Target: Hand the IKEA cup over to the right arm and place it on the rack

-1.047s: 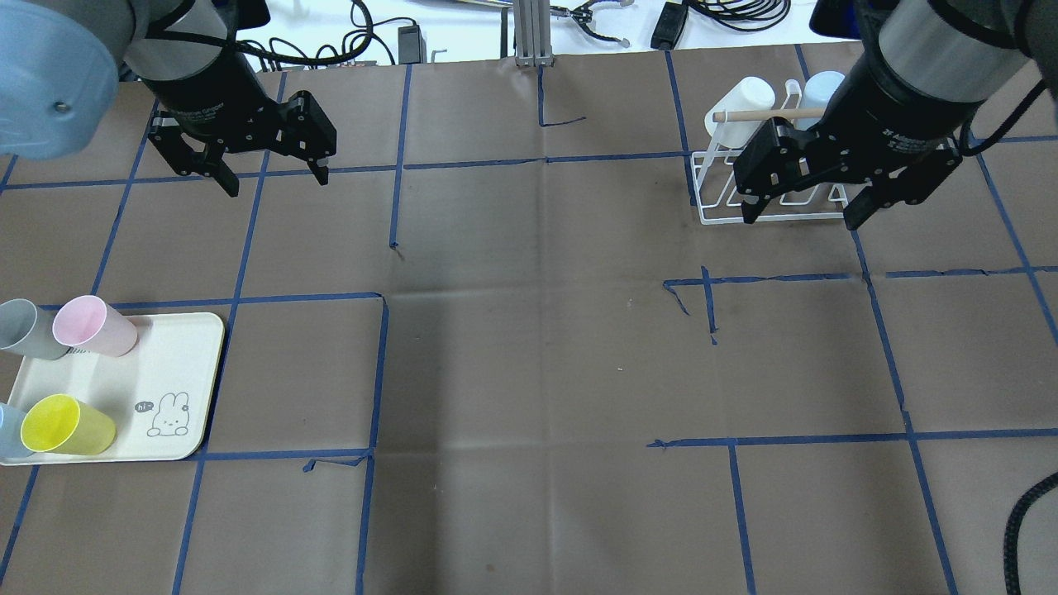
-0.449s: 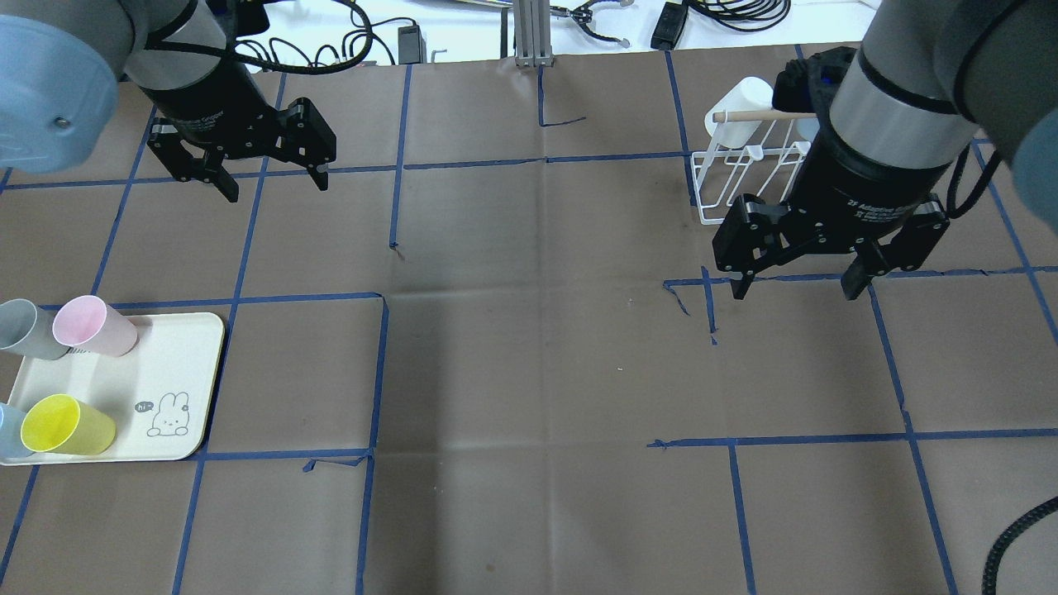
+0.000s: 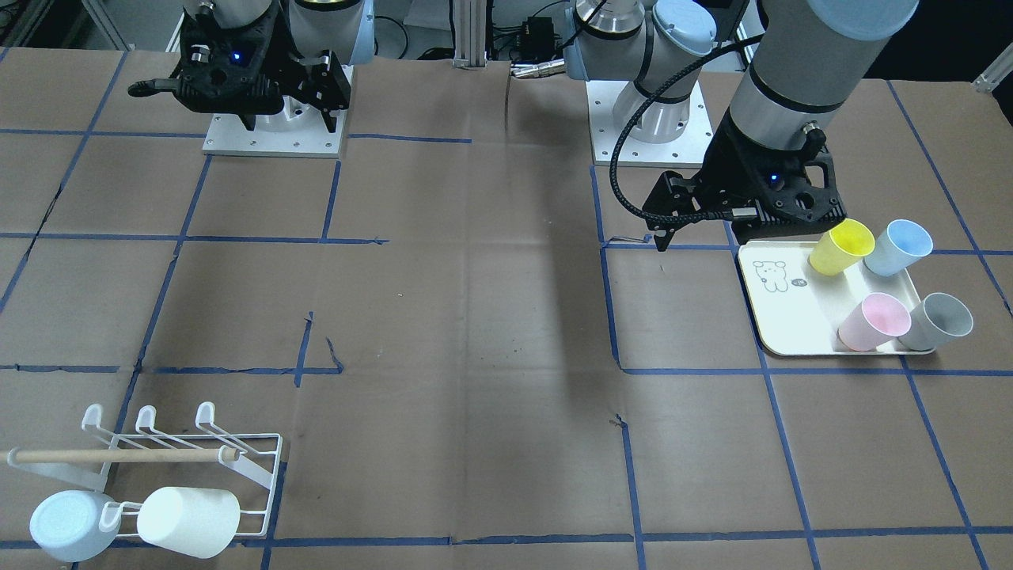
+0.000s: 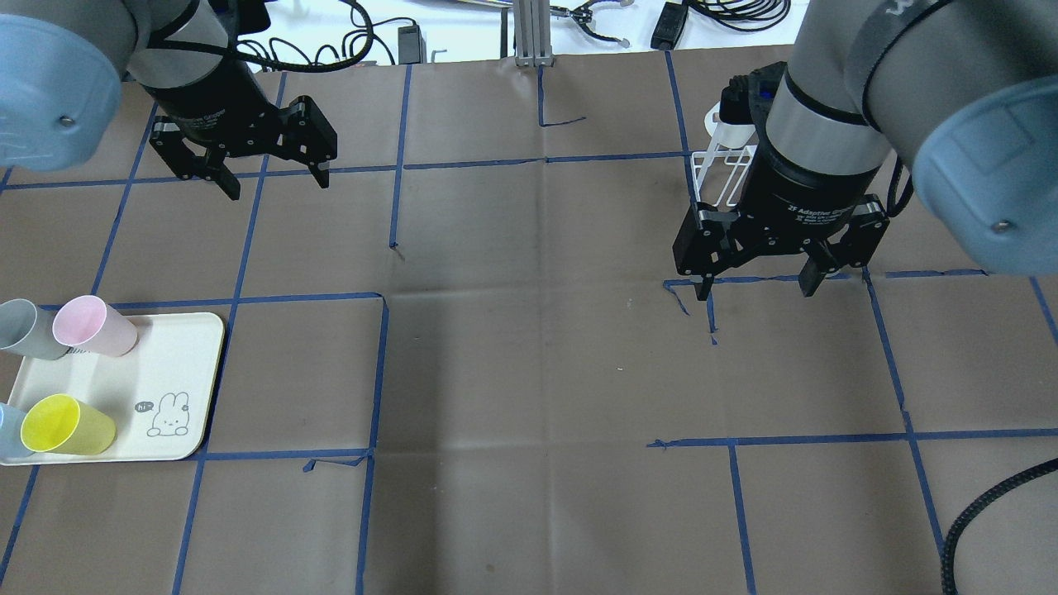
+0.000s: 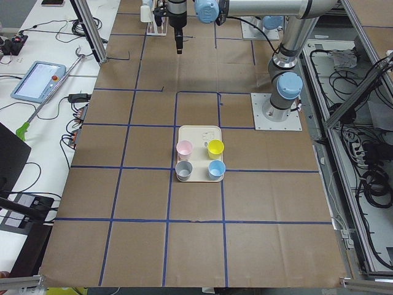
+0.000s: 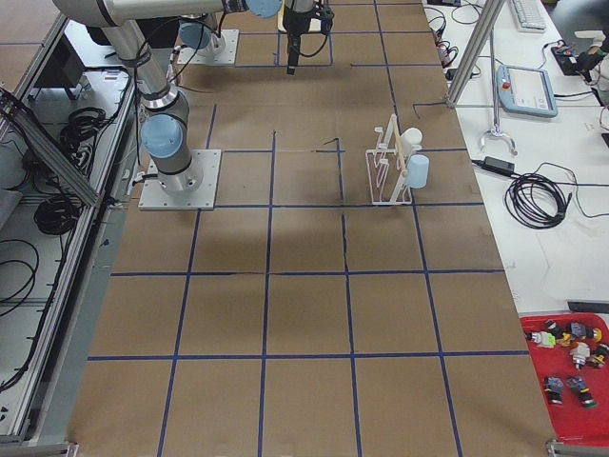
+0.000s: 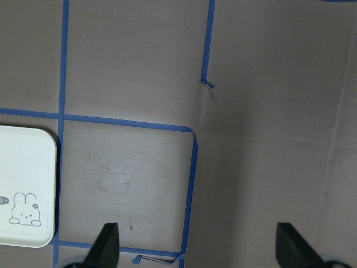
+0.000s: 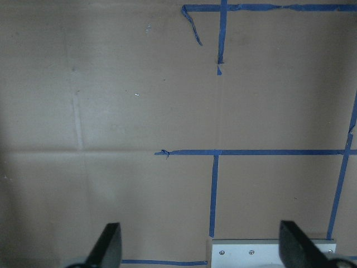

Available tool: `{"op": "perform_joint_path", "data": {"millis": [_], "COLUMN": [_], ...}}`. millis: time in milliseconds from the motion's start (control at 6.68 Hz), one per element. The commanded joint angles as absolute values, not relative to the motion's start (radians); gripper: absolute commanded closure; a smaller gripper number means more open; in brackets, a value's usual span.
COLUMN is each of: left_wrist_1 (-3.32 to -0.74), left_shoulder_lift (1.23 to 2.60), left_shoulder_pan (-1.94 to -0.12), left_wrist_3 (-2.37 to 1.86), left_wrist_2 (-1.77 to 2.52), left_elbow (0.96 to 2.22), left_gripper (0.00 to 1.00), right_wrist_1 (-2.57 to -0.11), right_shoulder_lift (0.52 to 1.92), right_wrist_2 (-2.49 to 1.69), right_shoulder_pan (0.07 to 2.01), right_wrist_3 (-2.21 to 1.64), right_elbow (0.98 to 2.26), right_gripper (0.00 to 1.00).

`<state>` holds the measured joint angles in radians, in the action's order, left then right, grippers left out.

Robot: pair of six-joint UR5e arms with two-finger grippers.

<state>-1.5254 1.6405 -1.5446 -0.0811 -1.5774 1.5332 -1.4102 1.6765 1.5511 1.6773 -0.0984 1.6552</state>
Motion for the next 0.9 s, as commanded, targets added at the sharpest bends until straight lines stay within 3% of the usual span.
{"op": "perform_joint_path", "data": {"millis": [0, 748], "left_wrist_1": [-1.525, -1.525], "left_shoulder_lift": [1.647, 1.652], "left_shoulder_pan": [-1.545, -1.543], "left_wrist_3": [-0.081, -0.083], "left_wrist_2": [-1.577, -1.577], "left_elbow": [1.528, 1.522], "left_gripper": [0.01, 0.00], "right_wrist_1": [-1.468, -1.571], "right_shoulder_lift": [1.667, 1.672], "right_wrist_2": [1.554, 1.563], "right_shoulder_pan": [1.666, 1.629], "right_wrist_3": [-0.091, -0.087], "right_elbow": [1.652, 1.663], "right_gripper": [0.00, 0.00]}}
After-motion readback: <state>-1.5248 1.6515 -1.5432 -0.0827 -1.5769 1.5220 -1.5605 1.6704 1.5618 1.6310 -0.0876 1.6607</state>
